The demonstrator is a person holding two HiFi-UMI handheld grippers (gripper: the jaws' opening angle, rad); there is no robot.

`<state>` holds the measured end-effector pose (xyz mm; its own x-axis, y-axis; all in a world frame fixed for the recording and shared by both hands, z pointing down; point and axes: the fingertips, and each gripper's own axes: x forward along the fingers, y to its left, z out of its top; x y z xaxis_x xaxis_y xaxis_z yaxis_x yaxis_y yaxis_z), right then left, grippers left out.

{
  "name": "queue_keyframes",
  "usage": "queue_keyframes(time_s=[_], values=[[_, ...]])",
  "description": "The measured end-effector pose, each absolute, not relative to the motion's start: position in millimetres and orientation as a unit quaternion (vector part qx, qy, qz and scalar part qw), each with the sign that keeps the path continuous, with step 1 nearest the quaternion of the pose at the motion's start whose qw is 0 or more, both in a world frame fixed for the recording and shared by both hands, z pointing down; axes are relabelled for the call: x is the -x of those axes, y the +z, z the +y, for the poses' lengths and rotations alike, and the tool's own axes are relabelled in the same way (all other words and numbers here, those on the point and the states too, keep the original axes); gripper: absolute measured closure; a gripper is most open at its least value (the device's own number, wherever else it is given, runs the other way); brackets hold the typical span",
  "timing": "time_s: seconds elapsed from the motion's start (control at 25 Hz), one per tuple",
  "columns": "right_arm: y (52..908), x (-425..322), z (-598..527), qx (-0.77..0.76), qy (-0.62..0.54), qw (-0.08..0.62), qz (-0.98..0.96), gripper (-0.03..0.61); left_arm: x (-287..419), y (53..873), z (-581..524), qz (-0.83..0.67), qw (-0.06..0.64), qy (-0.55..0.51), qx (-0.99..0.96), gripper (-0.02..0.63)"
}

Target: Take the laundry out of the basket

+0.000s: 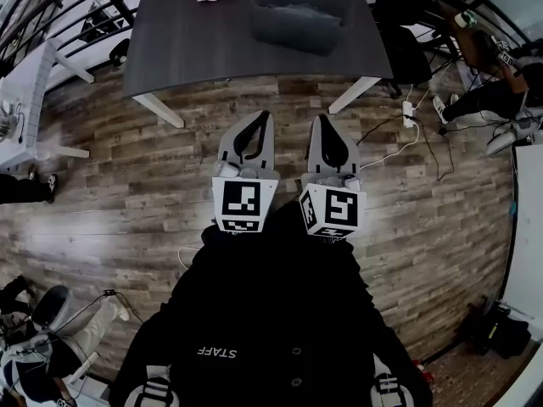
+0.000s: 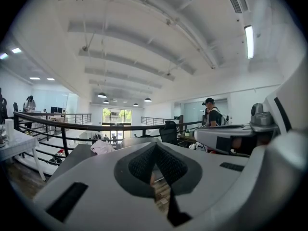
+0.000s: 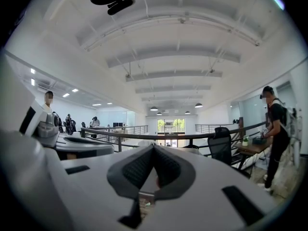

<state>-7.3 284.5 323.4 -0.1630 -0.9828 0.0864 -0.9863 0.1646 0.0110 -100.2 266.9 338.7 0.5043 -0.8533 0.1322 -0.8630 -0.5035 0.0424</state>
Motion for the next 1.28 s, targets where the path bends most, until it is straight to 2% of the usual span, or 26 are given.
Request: queue_keyframes(time_s=[0.6, 1.28], values=[[341, -15, 232, -0.651, 0.036, 0.031, -0.757, 0.565, 104, 363, 213, -0.510, 0.066, 0.061, -0.855, 0.611], [341, -98, 2, -0.629, 0.050, 0.034, -0.775, 0.565, 32, 354, -2, -0.536, 0.084, 0.053, -0.838, 0.611]])
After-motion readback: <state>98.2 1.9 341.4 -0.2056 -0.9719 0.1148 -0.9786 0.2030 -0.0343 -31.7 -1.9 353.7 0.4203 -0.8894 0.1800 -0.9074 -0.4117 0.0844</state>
